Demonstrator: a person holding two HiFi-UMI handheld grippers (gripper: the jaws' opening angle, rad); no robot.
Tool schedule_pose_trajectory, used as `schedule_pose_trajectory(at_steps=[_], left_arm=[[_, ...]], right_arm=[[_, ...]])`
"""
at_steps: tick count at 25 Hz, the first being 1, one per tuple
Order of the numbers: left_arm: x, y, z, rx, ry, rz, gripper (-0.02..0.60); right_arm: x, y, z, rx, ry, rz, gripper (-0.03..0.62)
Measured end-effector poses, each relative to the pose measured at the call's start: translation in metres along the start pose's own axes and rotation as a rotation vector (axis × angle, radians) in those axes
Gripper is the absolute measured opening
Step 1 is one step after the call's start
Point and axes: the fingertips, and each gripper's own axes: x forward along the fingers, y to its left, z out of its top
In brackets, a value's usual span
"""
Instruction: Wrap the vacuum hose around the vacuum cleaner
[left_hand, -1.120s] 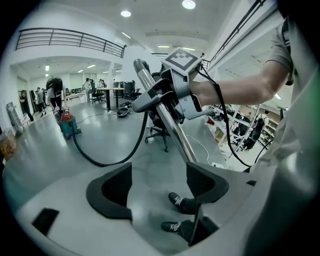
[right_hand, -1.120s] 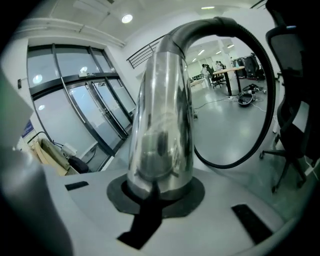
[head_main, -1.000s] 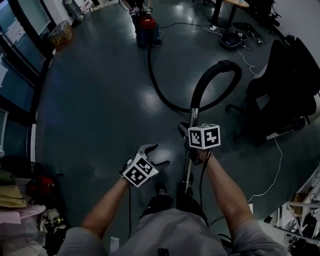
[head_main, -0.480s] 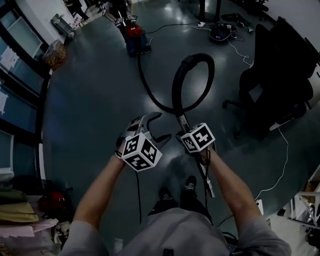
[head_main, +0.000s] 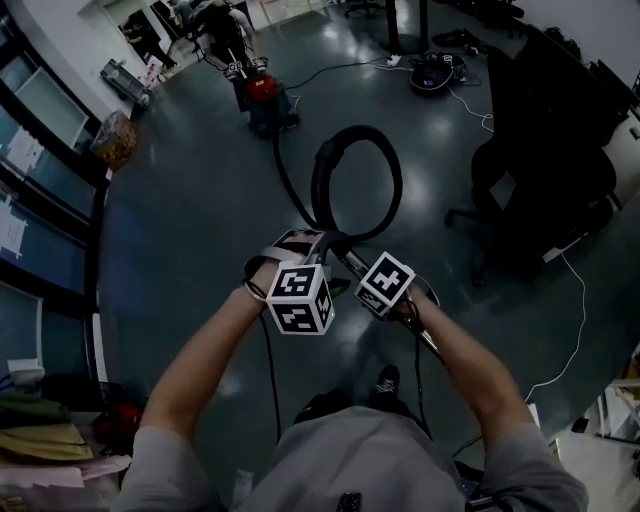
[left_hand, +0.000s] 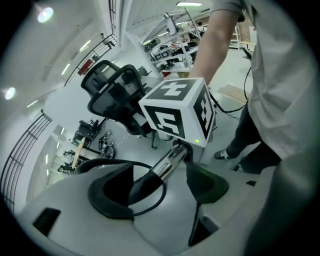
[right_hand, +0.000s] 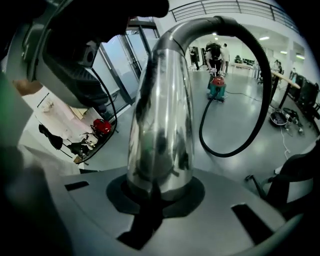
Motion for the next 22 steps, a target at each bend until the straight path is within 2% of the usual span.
schedule_pose_trajectory(at_steps=[5,9,14,16,19,22], left_arm=[[0.013,-0.014,0.007,0.150,0.038,-0.185,0.333],[0.023,-0.031,-0.014,0.219,0.091,-0.373,0.333],[0.031,-0.028,-0.029,0.269,0.059,-0.526,0.327],[0.037,-0.022,-0.034,0.290,0.022,-0.572,0.315],[0.046,-0.006,-0.053,0.340,-0.028,-0.595,0.184],[0.057,0.003,-0.067,0.384,-0.096,-0.603,0.184]], right_arm=[[-0.007,0.007,-0.005,-0.078,0.065,0.016,0.046],[-0.005,0.010,-0.002,-0.132,0.109,0.008,0.046],[-0.008,-0.005,-0.004,-0.064,0.212,-0.036,0.046],[-0.005,-0.010,-0.002,-0.024,0.244,-0.055,0.046],[0.004,-0.014,0.012,0.021,0.280,-0.081,0.046],[0.012,-0.023,0.021,0.076,0.314,-0.106,0.046]])
